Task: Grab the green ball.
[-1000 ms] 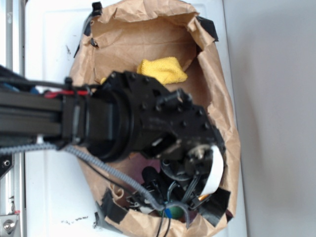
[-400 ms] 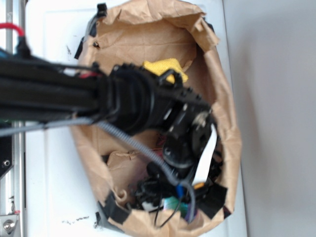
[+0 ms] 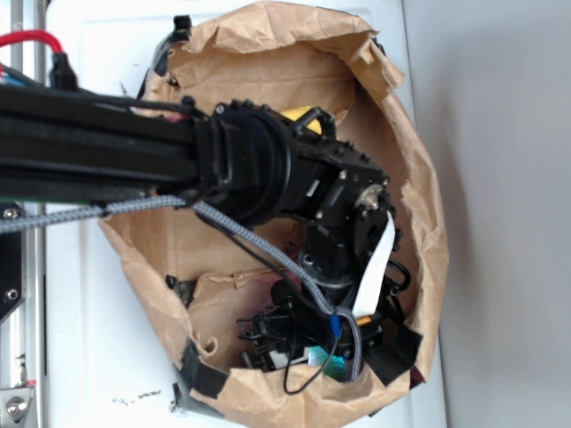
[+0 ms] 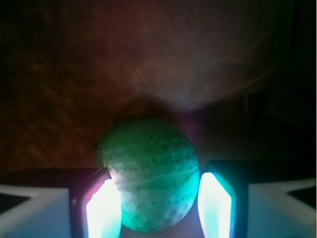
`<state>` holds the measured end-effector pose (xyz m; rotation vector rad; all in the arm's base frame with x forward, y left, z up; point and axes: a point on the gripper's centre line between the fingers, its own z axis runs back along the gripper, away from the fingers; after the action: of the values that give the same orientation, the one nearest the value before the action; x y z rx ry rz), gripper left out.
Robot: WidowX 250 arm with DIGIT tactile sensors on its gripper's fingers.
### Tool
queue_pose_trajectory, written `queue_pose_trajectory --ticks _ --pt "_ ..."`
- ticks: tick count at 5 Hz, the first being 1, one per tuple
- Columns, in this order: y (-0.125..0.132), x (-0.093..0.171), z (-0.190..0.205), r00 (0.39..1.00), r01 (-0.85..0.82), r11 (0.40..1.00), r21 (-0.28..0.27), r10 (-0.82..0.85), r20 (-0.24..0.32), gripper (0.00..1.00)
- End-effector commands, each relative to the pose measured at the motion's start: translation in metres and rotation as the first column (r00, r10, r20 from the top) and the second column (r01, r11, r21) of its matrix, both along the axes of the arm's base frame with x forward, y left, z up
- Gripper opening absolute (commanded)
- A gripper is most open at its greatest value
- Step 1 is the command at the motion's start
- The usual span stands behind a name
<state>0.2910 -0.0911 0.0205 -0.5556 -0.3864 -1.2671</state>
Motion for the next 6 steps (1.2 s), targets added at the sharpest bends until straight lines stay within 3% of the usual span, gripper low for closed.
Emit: queue_pose_trajectory --ticks 1,2,3,4,5,6 --pt "0.023 0.0 0.038 0.998 -0.041 0.996 -0.075 0.045 0.048 0.0" --pt "0.038 -0.006 0.079 0.966 -0.212 0.976 -0.057 0.218 0.138 0.0" --pt "0.058 -0.007 0.111 0.908 -0.394 0.919 -0.029 0.394 0.14 0.0" --pt "0.071 -0.007 0.132 0.869 -0.492 0.87 0.023 0.489 0.074 0.0" --pt "0.075 -0.013 0.148 0.75 -0.625 0.705 0.335 0.662 0.007 0.0" --pt "0.069 -0.031 0.152 0.568 -0.755 0.437 0.489 0.809 0.154 0.0"
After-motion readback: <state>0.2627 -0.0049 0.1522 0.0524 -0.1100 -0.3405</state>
